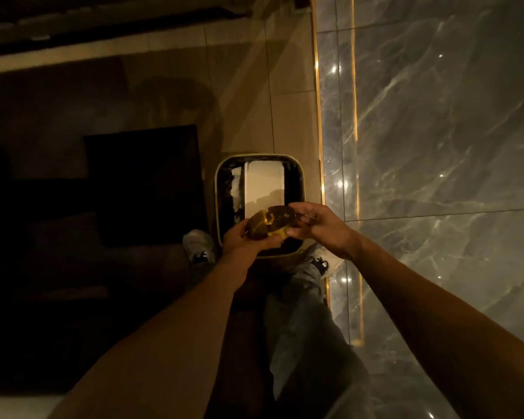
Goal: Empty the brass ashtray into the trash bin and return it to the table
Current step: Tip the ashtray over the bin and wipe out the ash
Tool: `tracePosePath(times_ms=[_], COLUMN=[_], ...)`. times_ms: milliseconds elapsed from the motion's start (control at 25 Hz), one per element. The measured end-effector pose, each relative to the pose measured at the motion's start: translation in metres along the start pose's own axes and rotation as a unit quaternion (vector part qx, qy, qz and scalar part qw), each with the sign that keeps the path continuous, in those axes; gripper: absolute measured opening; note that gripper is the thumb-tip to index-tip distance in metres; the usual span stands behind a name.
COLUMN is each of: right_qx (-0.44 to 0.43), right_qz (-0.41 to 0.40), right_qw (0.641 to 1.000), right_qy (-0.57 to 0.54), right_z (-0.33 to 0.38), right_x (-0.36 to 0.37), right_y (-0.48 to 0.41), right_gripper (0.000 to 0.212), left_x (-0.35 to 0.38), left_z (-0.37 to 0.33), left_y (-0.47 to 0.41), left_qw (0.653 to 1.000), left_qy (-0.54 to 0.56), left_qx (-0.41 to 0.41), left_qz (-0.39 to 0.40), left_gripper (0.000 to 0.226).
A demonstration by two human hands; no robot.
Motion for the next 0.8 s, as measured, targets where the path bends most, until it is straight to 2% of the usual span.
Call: tracePosePath(times_ms=[80,160,480,800], right_qx=[-0.005,-0.011,-0.002,0.002], right_qz=[-0.002,-0.004,-0.044,-0.066], right_qw=[1.000,1.000,0.998,0.997], right_qy=[-0.014,-0.024,-0.041,-0.043], right_z=[-0.005,-0.009,-0.021,-0.027], right_x=[-0.001,0.001,0.000,0.000], right_y=[-0.017,-0.032,-0.052,-0.044], right_gripper=[0.044,0.040,0.035,0.029], left_x=[-0.004,-0.005,-0.011,-0.006], left_z=[0.002,-0.002,-0.004,0.004], left_y=[-0.019,-0.033,-0.065,-0.070], left_qw=[1.000,1.000,1.000,0.999], left_qy=[0.004,0.016,-0.010,-0.002], left_qx=[0.001,0.005,0.007,-0.004], left_qz=[0.001,0.009,0.019,0.033], left_gripper=[0.061,0.056,0.063,0.057])
Point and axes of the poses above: each hand's wrist, its own y-axis away from the middle knuckle, its own x-axis out of the palm, z = x × y, the point moved 5 cm from there along -y, towards the middle knuckle, and after that the axes turned 2 degrees about z, right-handed, at the moved point
